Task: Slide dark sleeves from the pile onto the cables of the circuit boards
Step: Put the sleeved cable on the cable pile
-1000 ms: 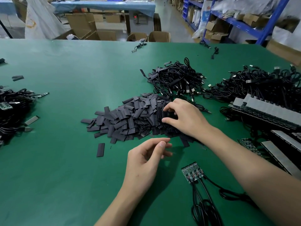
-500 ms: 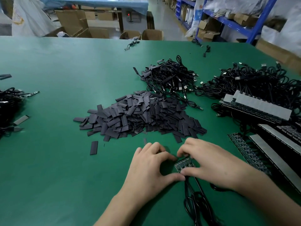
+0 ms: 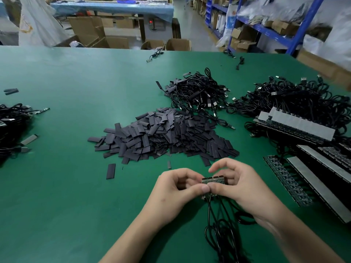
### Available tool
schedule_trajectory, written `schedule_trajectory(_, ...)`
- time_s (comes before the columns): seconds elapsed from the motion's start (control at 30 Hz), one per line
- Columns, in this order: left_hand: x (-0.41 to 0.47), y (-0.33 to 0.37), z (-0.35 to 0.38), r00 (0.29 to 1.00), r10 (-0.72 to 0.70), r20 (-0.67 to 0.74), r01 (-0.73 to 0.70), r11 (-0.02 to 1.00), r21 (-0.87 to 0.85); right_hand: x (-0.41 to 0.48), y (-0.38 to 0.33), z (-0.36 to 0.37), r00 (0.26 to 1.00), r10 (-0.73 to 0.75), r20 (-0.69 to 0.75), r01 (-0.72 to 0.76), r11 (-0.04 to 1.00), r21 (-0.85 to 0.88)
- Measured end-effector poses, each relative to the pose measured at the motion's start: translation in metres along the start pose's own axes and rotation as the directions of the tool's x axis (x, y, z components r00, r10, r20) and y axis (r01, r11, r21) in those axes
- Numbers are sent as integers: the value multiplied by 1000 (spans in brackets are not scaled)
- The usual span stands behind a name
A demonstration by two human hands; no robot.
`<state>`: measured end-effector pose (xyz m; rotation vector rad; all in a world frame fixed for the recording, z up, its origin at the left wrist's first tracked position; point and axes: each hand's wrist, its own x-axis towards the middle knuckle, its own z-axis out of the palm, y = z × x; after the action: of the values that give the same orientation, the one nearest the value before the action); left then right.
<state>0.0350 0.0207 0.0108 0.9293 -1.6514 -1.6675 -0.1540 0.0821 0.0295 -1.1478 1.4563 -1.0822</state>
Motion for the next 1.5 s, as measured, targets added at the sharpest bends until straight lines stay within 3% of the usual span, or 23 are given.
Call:
schedule_trajectory(0.1, -1, 1, -2, 999, -26, -25, 25, 999, -41, -1, 6, 9, 998, 4, -63, 6, 987, 162)
schedule_trajectory(0.2, 0, 1, -4, 999, -31, -36, 28, 995, -92, 3, 11, 12, 992, -40, -118, 58, 987, 152)
schedule_trajectory(0.6, -2, 3, -10, 994, -98, 50, 108, 951, -290, 11, 14, 20, 996, -89, 32, 67, 903, 425)
schedule_trajectory(0.7, -2, 5, -9, 993, -112, 47, 121, 940, -320, 13, 12, 17, 996, -77, 39, 54, 905, 422)
schedule_trajectory(0.77, -2, 7, -10, 996, -83, 24, 86, 939, -334, 13, 12, 8, 999, -49, -15, 52, 952, 302)
schedule_trajectory(0.83, -2, 10, -14, 999, -31, -13, 25, 940, -342, 13, 12, -6, 991, -26, -130, 25, 1000, -12)
schedule_trajectory(0.93, -5, 17, -21, 996, 79, -48, -91, 939, -333, 8, 12, -16, 978, -112, -175, 12, 869, -494)
schedule_trajectory(1.0, -8, 23, -22, 984, 160, -72, -175, 944, -281, 1, 4, -10, 959, -267, -90, 157, 772, -616)
schedule_trajectory(1.03, -9, 27, -21, 975, 209, -78, -221, 946, -238, -3, -1, -6, 948, -318, -24, 244, 771, -588)
schedule_trajectory(1.13, -11, 36, -12, 943, 324, -74, -331, 933, -142, -21, -19, 14, 940, -294, 174, 329, 918, -223)
schedule_trajectory(1.23, -10, 47, -11, 925, 377, -52, -381, 918, -110, -35, -33, 23, 952, -282, 116, 282, 959, 19)
schedule_trajectory(1.3, -2, 50, -16, 914, 400, -69, -400, 916, 2, -42, -43, 16, 957, -276, 89, 264, 957, 123)
schedule_trajectory(1.4, 27, 45, -27, 906, 359, -224, -252, 882, 398, -49, -64, -6, 963, -260, 72, 240, 947, 214)
schedule_trajectory(1.5, 64, 35, -34, 897, 362, -255, -59, 668, 742, -44, -79, -23, 978, -201, 49, 194, 973, 122)
